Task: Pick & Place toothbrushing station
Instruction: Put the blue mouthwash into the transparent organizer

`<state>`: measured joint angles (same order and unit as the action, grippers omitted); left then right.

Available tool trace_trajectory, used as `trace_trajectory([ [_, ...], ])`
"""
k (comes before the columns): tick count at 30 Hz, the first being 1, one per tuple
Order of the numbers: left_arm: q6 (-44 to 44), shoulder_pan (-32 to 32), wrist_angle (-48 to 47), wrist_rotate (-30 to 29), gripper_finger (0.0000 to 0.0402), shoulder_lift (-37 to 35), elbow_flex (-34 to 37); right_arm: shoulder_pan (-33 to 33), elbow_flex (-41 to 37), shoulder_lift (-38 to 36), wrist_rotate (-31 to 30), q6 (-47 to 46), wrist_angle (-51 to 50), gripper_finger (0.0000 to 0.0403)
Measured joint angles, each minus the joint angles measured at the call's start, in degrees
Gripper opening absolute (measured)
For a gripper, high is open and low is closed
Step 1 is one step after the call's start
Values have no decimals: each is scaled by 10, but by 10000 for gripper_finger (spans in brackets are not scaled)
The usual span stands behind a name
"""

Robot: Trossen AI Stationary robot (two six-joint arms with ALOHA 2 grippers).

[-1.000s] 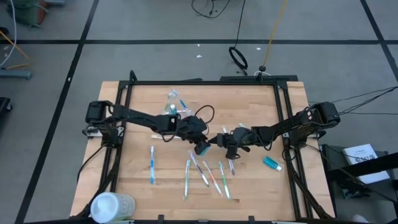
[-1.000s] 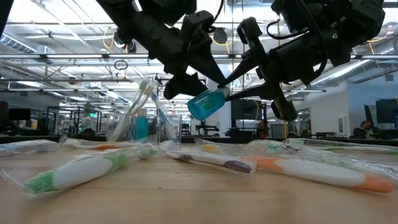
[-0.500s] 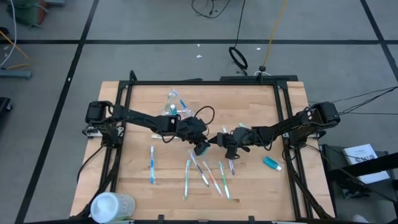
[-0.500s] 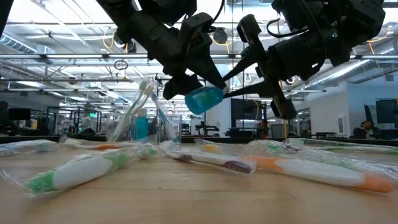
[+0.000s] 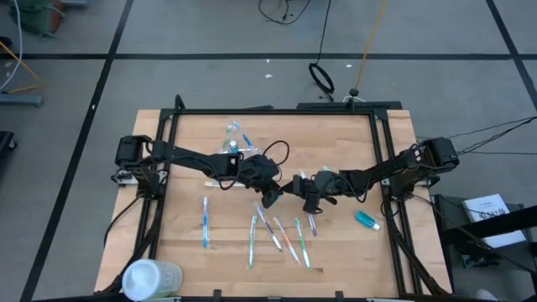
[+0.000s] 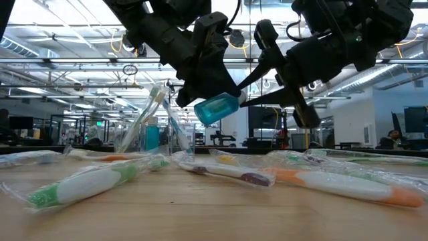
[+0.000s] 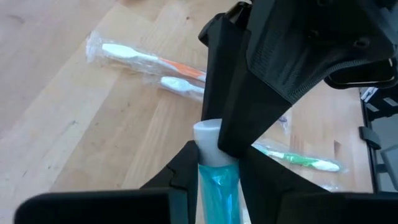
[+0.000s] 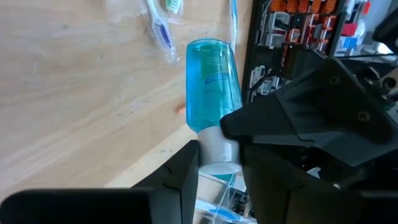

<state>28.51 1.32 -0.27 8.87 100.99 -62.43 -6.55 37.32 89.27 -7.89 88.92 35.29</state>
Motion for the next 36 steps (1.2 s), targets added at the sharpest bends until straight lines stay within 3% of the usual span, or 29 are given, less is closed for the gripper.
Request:
trace_trajectory([
  [4, 1, 0, 0, 1, 93, 0, 0, 0, 0, 0, -5, -26, 0, 108],
  [10, -7, 4, -1, -9, 96, -2, 0, 0, 0, 0, -99, -63, 2, 126],
  [19, -15, 30, -22, -1, 97, -2, 1, 6, 0, 0, -95, -119, 4, 171],
  [27, -77, 56, -60, 9, 97, -67, 1, 12, 0, 0, -199, -168, 14, 204],
  [31, -155, 66, -82, -63, 97, -133, 1, 23, 0, 0, -205, -221, 13, 208],
  [36, -215, 64, -119, -251, 97, -218, 1, 32, 0, 0, -204, -262, 10, 204],
])
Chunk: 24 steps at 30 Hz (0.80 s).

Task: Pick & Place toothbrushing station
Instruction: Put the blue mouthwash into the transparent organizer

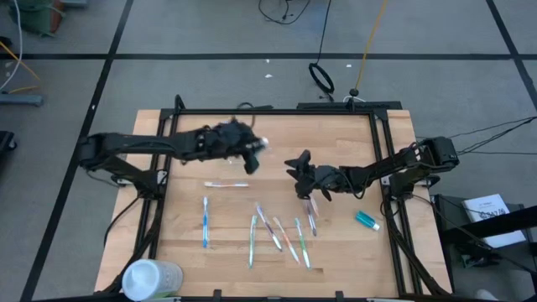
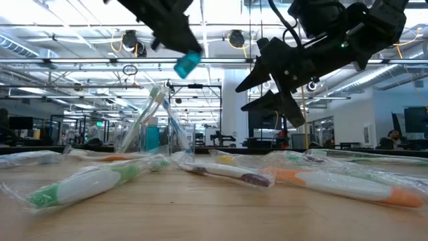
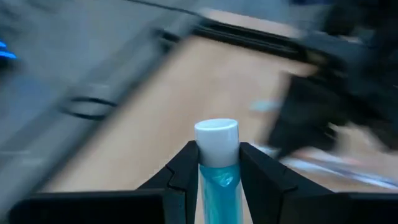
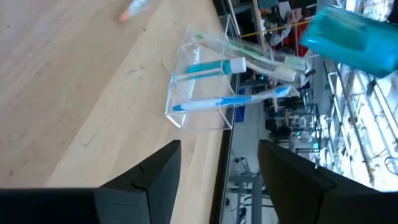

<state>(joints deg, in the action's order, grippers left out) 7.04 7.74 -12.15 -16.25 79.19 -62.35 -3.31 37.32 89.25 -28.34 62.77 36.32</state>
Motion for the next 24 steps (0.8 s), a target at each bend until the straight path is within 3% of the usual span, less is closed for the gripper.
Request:
trace_trajectory([
  [4, -5, -12, -37, -197, 97, -22, 0, 1, 0, 0, 6, -26, -4, 206],
  [6, 7, -15, -37, -255, 97, -21, 8, 3, 0, 0, 27, -43, -12, 207],
  [11, 41, -15, 30, -271, 97, -9, 85, 3, 0, 0, 61, -92, -25, 206],
  [18, 60, -14, 327, -298, 97, -4, 243, 3, 0, 0, 60, -125, -41, 205],
  [24, 88, -12, 439, -327, 97, 3, 314, 3, 0, 0, 61, -124, -46, 201],
])
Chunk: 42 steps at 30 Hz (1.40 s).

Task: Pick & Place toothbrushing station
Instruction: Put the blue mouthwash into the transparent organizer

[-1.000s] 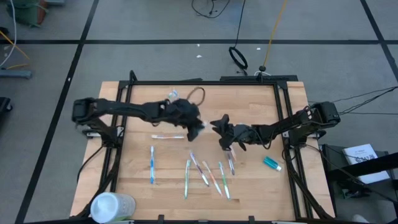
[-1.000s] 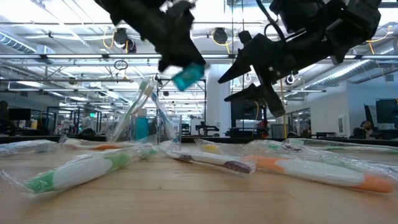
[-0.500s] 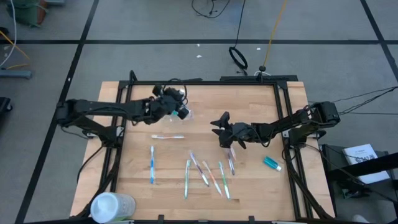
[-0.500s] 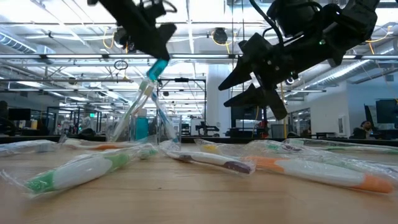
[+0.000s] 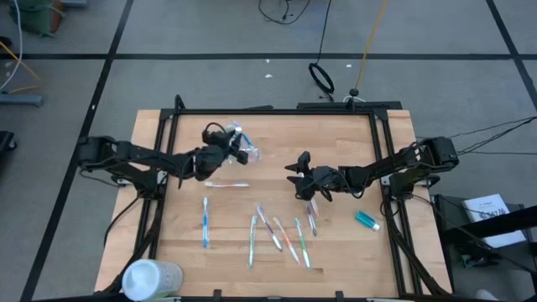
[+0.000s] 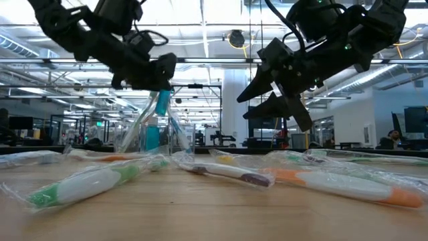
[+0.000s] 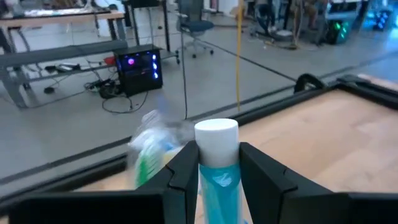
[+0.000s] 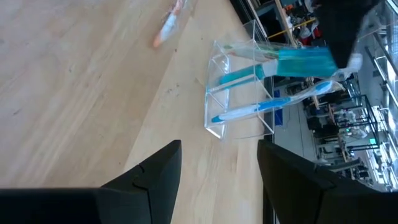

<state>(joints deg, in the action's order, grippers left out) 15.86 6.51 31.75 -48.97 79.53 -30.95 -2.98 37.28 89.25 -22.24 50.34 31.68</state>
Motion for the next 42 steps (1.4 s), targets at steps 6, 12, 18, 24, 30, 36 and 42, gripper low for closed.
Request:
trace_trajectory([
  [6, 14, 0, 28, -4, 97, 48, 11, 0, 0, 0, 0, 26, 2, 203],
  [12, 4, 5, 84, -19, 97, 116, 3, 0, 0, 0, 0, 31, 4, 201],
  [18, 26, 6, 93, -30, 97, 146, 1, 0, 0, 0, 3, 33, 6, 200],
  [24, 37, 6, 95, -10, 97, 168, 1, 0, 0, 0, 3, 35, 6, 201],
  [30, 3, 6, 93, -5, 98, 164, 1, 0, 0, 0, 3, 45, 6, 197],
  [36, -36, 6, 90, -3, 107, 164, -1, 0, 0, 0, 3, 44, 6, 196],
  [42, -37, 6, 89, 1, 157, 165, -3, 0, 0, 0, 3, 44, 6, 196],
])
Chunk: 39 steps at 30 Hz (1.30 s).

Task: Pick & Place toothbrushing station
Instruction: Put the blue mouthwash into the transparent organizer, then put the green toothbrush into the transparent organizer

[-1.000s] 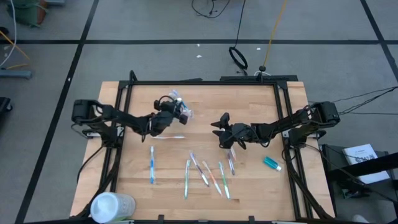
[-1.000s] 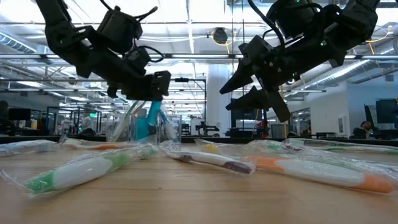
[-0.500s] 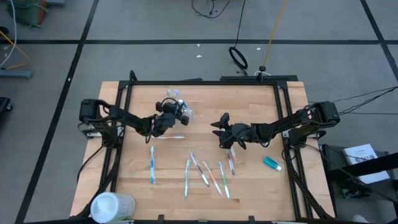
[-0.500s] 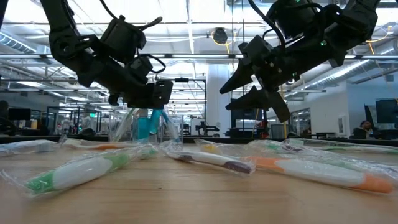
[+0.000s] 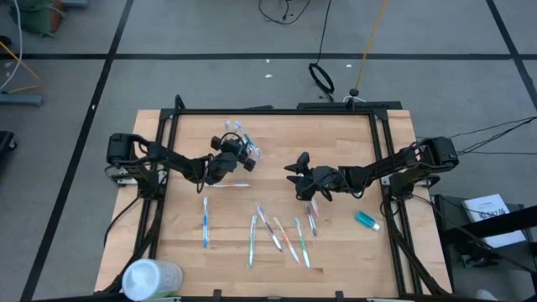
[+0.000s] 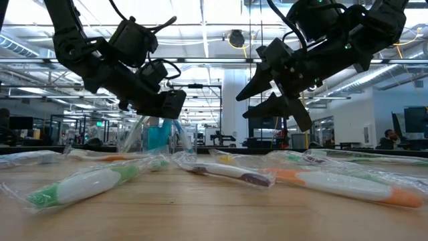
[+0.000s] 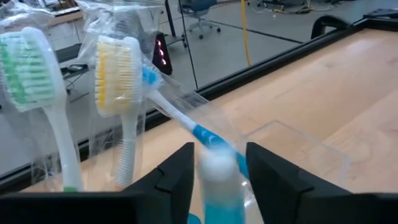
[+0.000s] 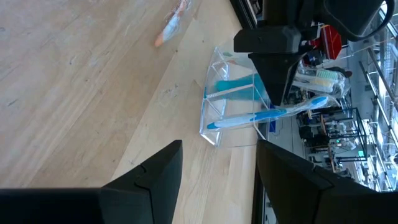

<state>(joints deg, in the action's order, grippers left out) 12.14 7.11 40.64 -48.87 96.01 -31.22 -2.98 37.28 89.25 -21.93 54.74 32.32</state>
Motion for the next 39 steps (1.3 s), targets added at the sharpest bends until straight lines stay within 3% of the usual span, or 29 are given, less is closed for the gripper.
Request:
trace_trajectory([
  [6, 0, 0, 0, 7, 186, 0, 0, 0, 0, 0, 0, 0, 0, 196],
  [16, -23, 0, -3, 6, 188, -14, 0, 0, 0, 0, 0, 0, 0, 196],
  [22, -36, -14, -2, 9, 189, -71, 0, 0, 0, 0, 0, -1, 0, 196],
  [33, -138, -80, -3, 35, 189, -183, 0, 0, 0, 0, 2, -31, -1, 196],
  [35, -147, -89, -2, 52, 189, -192, 0, 0, 0, 0, 30, -38, 0, 196],
  [39, -135, -97, -2, 71, 189, -196, 0, 3, 0, 0, 183, -113, 50, 196],
])
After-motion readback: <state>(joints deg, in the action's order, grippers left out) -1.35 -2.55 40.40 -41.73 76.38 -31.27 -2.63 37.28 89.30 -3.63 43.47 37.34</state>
